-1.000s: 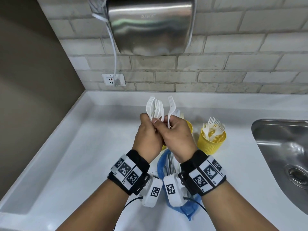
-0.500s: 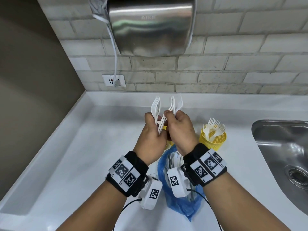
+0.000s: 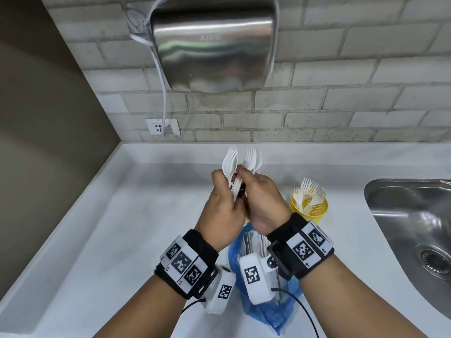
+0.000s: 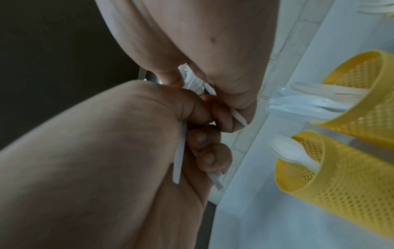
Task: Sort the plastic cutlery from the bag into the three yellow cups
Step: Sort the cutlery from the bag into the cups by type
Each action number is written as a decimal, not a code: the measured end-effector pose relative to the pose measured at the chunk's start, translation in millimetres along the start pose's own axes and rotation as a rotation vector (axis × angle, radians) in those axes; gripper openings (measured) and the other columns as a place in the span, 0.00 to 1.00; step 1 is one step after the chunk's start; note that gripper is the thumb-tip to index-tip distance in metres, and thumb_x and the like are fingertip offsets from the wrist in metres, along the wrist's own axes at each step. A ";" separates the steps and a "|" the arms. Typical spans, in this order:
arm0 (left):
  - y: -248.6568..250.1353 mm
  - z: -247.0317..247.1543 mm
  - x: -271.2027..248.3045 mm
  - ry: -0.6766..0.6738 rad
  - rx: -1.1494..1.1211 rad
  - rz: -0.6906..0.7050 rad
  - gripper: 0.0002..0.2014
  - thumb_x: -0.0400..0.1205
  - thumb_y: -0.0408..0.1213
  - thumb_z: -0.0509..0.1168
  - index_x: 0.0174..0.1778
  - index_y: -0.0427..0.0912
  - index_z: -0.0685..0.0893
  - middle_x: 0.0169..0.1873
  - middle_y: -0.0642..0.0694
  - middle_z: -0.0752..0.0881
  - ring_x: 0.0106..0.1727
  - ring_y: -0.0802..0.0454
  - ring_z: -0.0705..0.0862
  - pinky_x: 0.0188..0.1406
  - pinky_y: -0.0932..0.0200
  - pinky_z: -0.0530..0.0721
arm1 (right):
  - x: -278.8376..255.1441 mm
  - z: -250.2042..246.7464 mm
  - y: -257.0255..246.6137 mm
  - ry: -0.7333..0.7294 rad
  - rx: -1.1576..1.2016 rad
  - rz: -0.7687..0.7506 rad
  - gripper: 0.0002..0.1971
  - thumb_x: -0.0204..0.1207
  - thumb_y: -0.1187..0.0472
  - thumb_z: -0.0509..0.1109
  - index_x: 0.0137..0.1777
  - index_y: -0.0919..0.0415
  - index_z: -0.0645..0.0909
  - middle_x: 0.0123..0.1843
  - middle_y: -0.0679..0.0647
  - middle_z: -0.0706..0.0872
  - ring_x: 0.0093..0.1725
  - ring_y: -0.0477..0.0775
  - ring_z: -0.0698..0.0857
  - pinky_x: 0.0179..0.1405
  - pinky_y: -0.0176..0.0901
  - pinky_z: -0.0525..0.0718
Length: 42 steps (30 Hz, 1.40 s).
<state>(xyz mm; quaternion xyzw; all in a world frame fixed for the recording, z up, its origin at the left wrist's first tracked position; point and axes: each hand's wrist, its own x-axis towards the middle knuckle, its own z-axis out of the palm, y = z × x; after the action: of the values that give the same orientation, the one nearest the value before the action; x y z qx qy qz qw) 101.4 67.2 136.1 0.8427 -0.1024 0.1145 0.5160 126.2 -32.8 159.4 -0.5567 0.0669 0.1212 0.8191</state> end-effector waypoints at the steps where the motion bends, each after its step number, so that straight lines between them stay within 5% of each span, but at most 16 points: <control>1: 0.6 0.2 1.0 0.013 0.005 0.002 0.15 0.83 0.21 0.57 0.58 0.40 0.63 0.54 0.50 0.84 0.53 0.62 0.86 0.47 0.64 0.85 | 0.3 -0.3 -0.1 -0.015 0.015 0.012 0.18 0.90 0.56 0.64 0.63 0.71 0.86 0.59 0.69 0.91 0.61 0.66 0.91 0.66 0.57 0.86; 11: 5.8 4.6 4.7 0.055 0.067 0.048 0.14 0.81 0.30 0.58 0.58 0.46 0.62 0.54 0.45 0.84 0.51 0.49 0.87 0.45 0.42 0.87 | -1.6 -2.4 -6.7 -0.036 -0.063 -0.058 0.14 0.87 0.61 0.64 0.56 0.71 0.89 0.52 0.68 0.93 0.56 0.64 0.92 0.60 0.54 0.88; 14: 9.7 4.2 2.4 -0.002 0.058 0.025 0.17 0.81 0.30 0.61 0.59 0.48 0.63 0.57 0.47 0.84 0.56 0.52 0.86 0.51 0.43 0.87 | -2.2 -2.9 -9.5 0.021 -0.064 -0.072 0.14 0.87 0.63 0.62 0.45 0.66 0.87 0.41 0.63 0.91 0.46 0.60 0.92 0.49 0.51 0.88; 18: 12.4 3.7 -1.2 -0.038 0.010 -0.023 0.18 0.79 0.33 0.66 0.58 0.49 0.65 0.56 0.50 0.84 0.55 0.53 0.86 0.53 0.49 0.86 | 0.6 -8.4 -15.8 0.093 0.006 -0.028 0.11 0.89 0.61 0.60 0.49 0.66 0.80 0.31 0.57 0.84 0.30 0.56 0.82 0.32 0.47 0.81; 22: 22.2 -5.1 -0.8 -0.005 -0.200 -0.122 0.05 0.88 0.33 0.57 0.58 0.44 0.71 0.43 0.49 0.83 0.38 0.59 0.81 0.40 0.66 0.78 | 3.5 -19.4 -18.3 0.032 0.115 -0.030 0.17 0.93 0.52 0.55 0.50 0.64 0.74 0.29 0.57 0.74 0.26 0.56 0.74 0.31 0.47 0.77; 25: 18.7 -10.5 3.3 0.047 -0.322 -0.222 0.12 0.88 0.39 0.52 0.56 0.44 0.81 0.33 0.55 0.77 0.33 0.55 0.73 0.35 0.61 0.72 | 2.5 -24.0 -16.1 0.024 0.037 -0.094 0.21 0.93 0.47 0.53 0.48 0.63 0.74 0.28 0.55 0.67 0.24 0.53 0.67 0.25 0.44 0.74; 31: 15.0 -16.0 8.9 0.077 -0.457 -0.339 0.20 0.89 0.33 0.50 0.54 0.44 0.89 0.34 0.48 0.76 0.30 0.55 0.71 0.27 0.59 0.66 | -3.1 -24.9 -1.7 0.027 -0.194 -0.257 0.20 0.93 0.51 0.55 0.49 0.66 0.79 0.26 0.52 0.76 0.23 0.52 0.75 0.29 0.48 0.77; 34: 10.4 -15.3 10.0 0.055 -0.464 -0.311 0.16 0.91 0.35 0.53 0.55 0.43 0.88 0.36 0.44 0.74 0.31 0.52 0.72 0.25 0.58 0.68 | -6.5 -23.8 1.4 0.055 -0.241 -0.271 0.16 0.93 0.52 0.58 0.49 0.61 0.79 0.21 0.42 0.72 0.20 0.44 0.70 0.26 0.43 0.69; 37: 9.7 -15.9 8.3 0.027 -0.414 -0.283 0.11 0.91 0.37 0.57 0.55 0.43 0.84 0.35 0.40 0.74 0.32 0.49 0.74 0.22 0.58 0.72 | -11.8 -17.9 0.3 0.077 -0.341 -0.344 0.12 0.89 0.52 0.65 0.47 0.58 0.82 0.21 0.39 0.76 0.21 0.40 0.73 0.31 0.41 0.72; 42: 6.4 -11.1 4.6 0.095 -0.228 -0.120 0.05 0.88 0.41 0.60 0.52 0.50 0.80 0.38 0.55 0.85 0.37 0.49 0.80 0.35 0.49 0.80 | -13.9 -9.2 1.1 0.131 -0.430 -0.450 0.17 0.78 0.48 0.78 0.49 0.62 0.83 0.34 0.54 0.87 0.33 0.47 0.86 0.36 0.46 0.84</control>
<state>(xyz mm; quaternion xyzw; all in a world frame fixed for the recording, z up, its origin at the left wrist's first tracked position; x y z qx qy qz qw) 102.9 74.1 147.8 0.7768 -0.0397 0.1107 0.6186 112.8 -42.7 158.4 -0.7246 -0.0324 -0.0876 0.6828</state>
